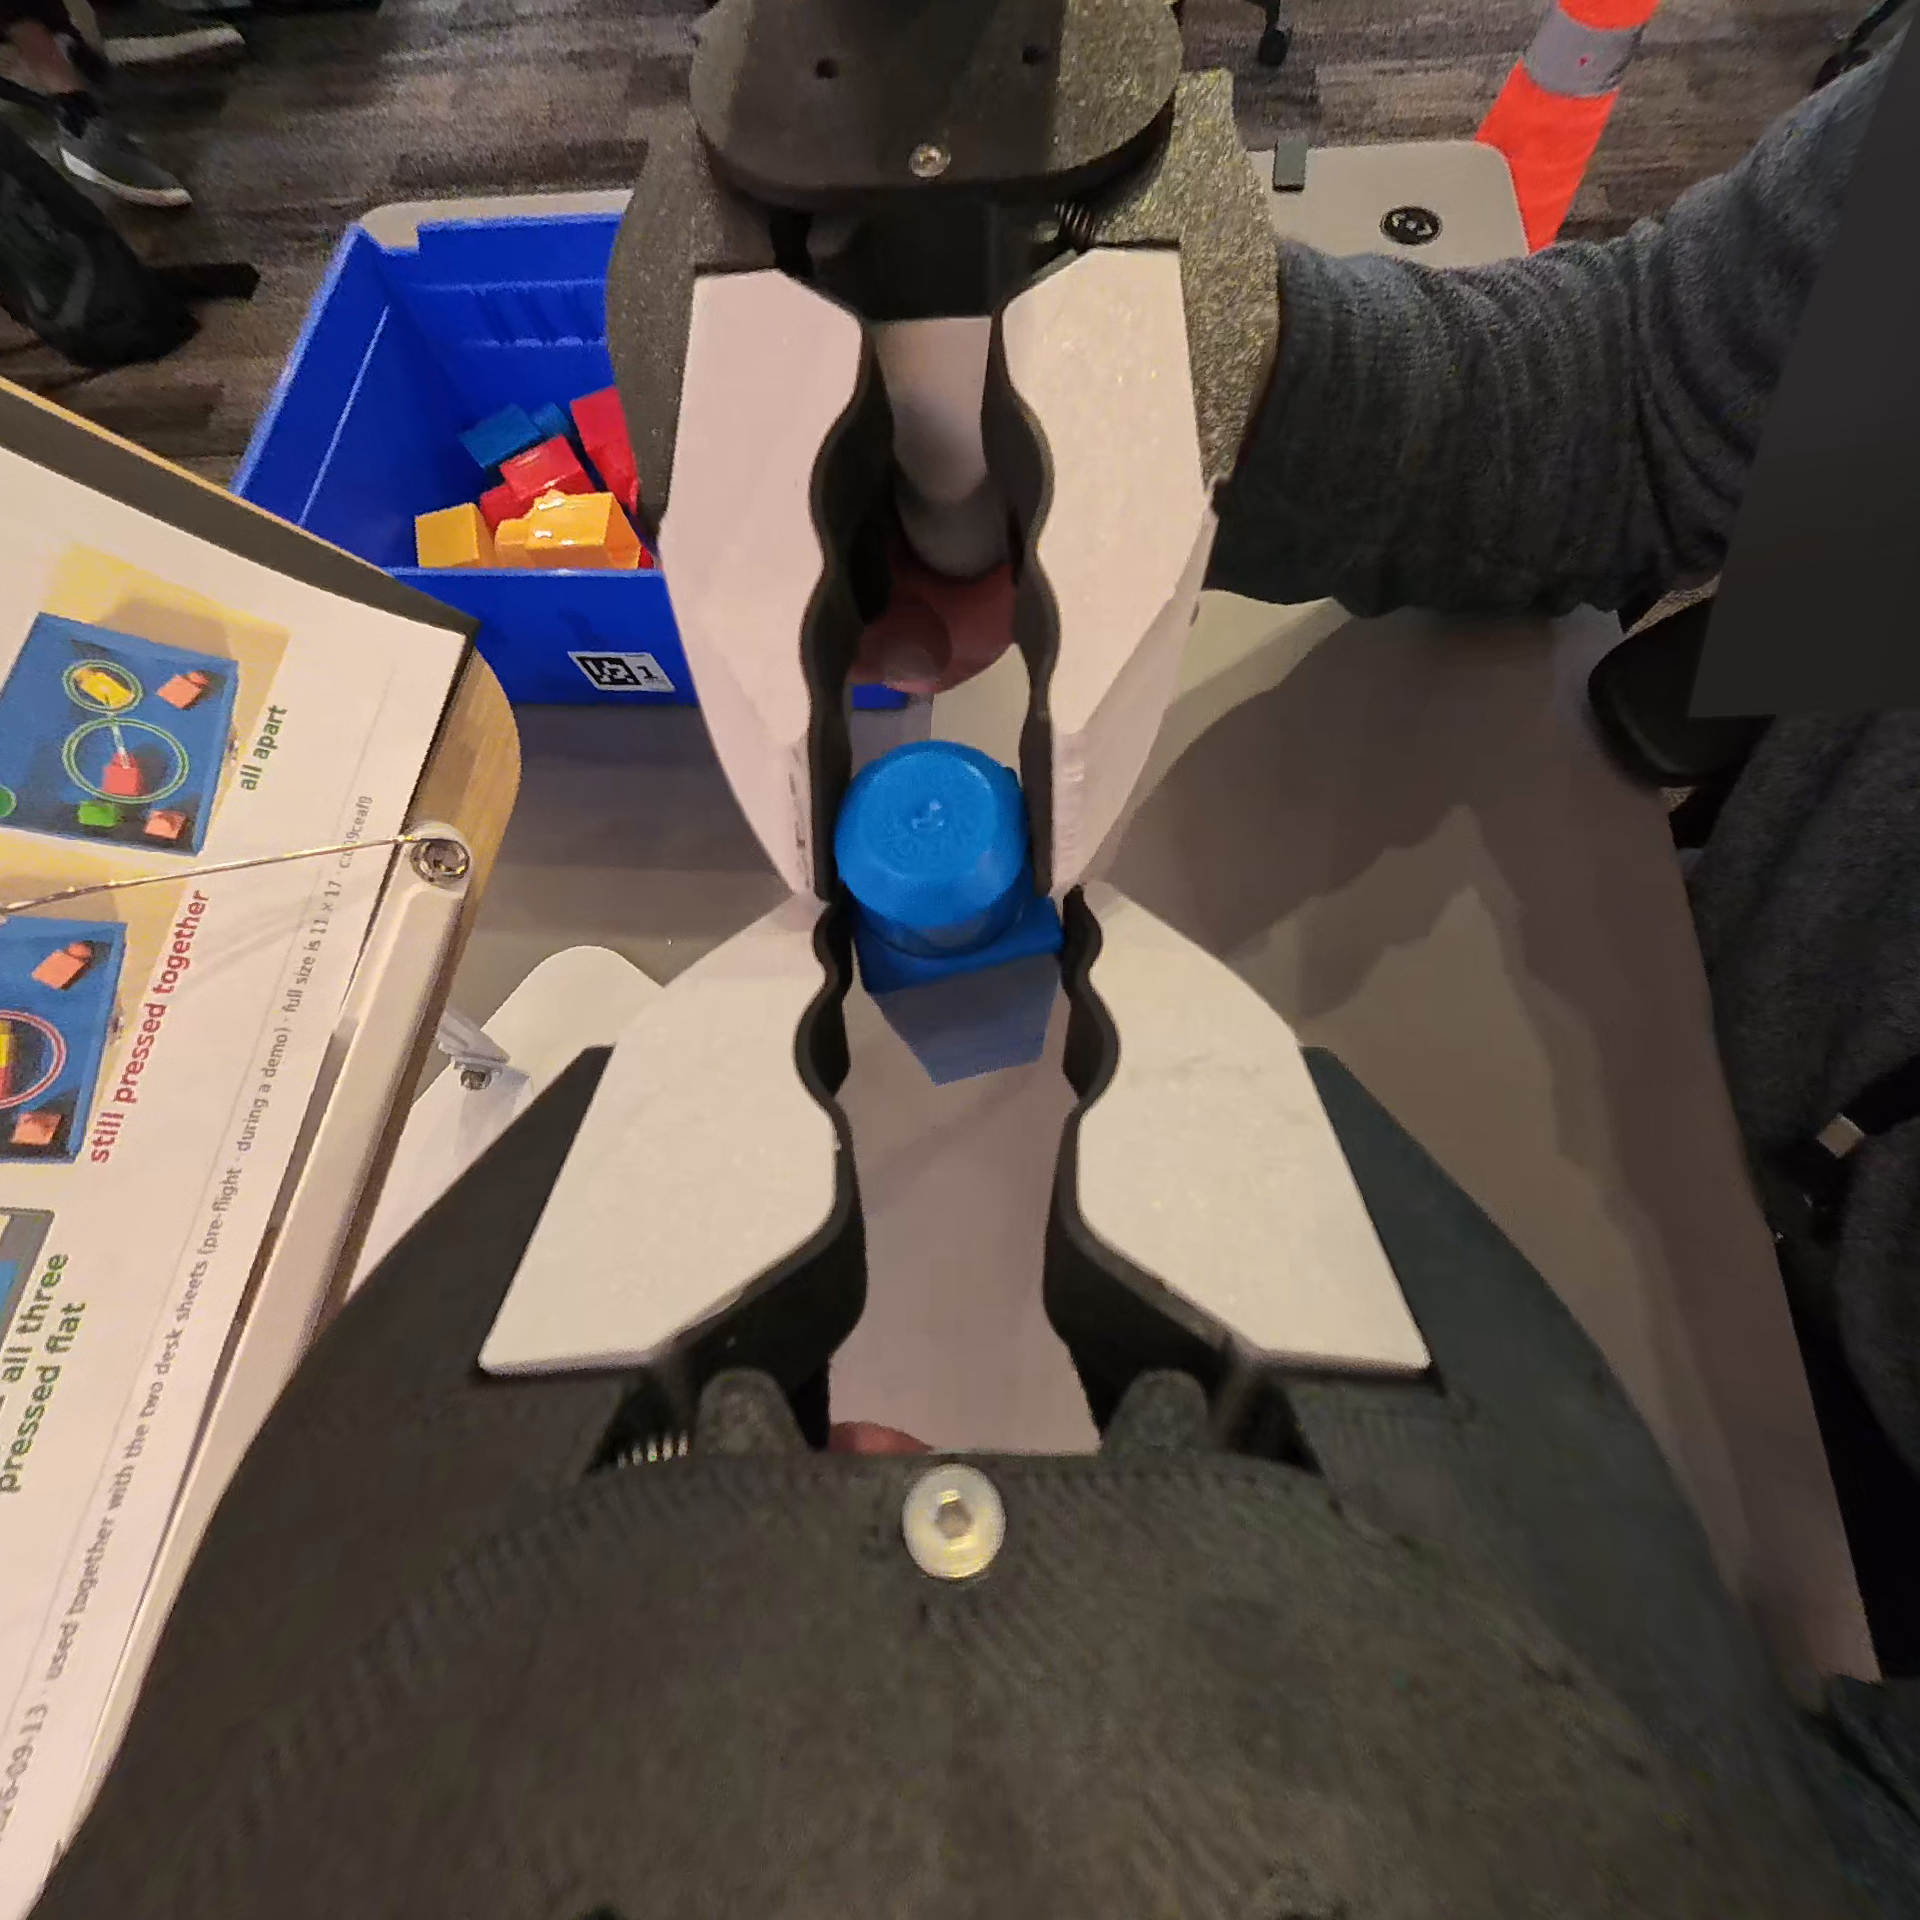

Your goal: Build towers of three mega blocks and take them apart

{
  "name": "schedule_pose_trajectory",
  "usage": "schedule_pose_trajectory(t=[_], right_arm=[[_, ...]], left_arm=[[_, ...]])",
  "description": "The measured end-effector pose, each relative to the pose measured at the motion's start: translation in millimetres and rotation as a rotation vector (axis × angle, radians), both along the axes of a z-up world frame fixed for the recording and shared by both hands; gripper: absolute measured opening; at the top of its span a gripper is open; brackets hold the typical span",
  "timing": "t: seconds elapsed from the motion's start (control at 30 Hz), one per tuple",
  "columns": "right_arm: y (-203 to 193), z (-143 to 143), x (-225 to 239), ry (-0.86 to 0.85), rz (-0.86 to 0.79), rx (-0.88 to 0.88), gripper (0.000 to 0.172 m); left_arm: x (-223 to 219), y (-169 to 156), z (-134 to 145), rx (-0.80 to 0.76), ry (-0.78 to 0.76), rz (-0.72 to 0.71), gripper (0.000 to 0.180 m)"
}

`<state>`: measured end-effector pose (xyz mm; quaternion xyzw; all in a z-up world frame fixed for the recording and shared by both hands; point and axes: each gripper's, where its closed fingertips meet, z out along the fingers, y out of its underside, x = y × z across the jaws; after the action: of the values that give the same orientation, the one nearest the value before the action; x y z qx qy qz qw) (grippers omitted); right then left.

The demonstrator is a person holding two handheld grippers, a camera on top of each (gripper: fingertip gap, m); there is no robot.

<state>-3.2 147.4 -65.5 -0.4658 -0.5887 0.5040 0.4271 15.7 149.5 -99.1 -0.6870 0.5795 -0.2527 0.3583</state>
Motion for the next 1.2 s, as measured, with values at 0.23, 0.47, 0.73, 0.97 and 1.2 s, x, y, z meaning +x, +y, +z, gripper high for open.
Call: schedule_pose_trajectory(t=[0.23,0.47,0.73,0.97,1.2], right_arm=[[10,19,8,0.098,-0.069,0.003,0.028],[17,31,16,0.159,-0.101,-0.005,0.028],[19,18,18,0.073,-0.069,-0.029,0.034],[23,40,27,0.166,-0.128,-0.008,0.029],[124,40,130,0.079,-0.597,0.027,0.028]], left_arm=[[-1,7,-5,-0.033,-0.022,0.014,0.070],[20,15,-20,-0.085,-0.066,-0.021,0.042],[20,18,-29,-0.049,-0.001,-0.003,0.037],[15,20,-31,-0.048,0.033,0.020,0.036],[11,20,-32,-0.034,0.065,0.028,0.037]])
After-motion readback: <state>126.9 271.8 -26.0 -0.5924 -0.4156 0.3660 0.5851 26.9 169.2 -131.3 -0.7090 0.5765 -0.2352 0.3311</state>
